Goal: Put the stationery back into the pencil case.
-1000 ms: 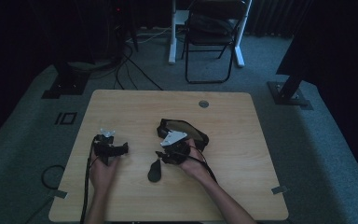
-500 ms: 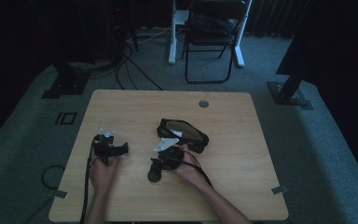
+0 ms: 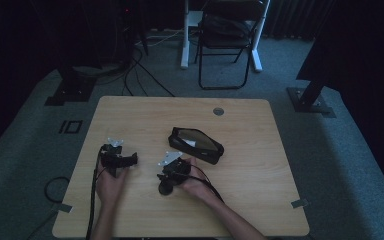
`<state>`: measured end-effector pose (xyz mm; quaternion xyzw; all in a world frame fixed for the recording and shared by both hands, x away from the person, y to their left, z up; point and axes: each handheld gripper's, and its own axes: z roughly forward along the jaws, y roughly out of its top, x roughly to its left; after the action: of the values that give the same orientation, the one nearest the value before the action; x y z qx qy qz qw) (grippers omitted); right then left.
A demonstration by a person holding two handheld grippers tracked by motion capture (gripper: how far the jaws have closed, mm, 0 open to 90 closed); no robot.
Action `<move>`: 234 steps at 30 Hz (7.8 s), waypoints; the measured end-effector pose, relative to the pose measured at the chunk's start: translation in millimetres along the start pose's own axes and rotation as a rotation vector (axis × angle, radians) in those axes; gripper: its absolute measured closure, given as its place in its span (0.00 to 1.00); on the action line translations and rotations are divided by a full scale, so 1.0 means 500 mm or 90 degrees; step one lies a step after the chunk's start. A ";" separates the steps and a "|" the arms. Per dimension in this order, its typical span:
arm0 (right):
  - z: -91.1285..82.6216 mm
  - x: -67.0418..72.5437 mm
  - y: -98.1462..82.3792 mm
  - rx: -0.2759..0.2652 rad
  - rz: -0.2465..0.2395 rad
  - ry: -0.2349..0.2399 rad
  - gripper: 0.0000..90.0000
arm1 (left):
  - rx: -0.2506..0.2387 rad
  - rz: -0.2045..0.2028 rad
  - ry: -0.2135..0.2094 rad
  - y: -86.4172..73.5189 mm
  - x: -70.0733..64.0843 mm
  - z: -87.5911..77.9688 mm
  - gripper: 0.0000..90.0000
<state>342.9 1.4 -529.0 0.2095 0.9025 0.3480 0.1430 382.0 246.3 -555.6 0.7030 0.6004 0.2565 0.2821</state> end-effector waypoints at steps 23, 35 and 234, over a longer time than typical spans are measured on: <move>-0.016 -0.002 -0.039 0.053 -0.015 0.006 0.37 | 0.000 0.000 0.000 0.000 0.000 0.000 0.08; -0.043 -0.032 -0.080 0.060 0.026 -0.008 0.46 | 0.000 0.000 0.000 0.000 0.000 0.000 0.08; -0.268 -0.158 -0.107 -0.090 0.088 -0.073 0.46 | 0.000 0.000 0.000 0.000 0.000 0.000 0.08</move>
<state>342.8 -148.1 -460.9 0.2803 0.8493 0.4076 0.1846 382.0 246.3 -555.6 0.7033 0.6002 0.2564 0.2818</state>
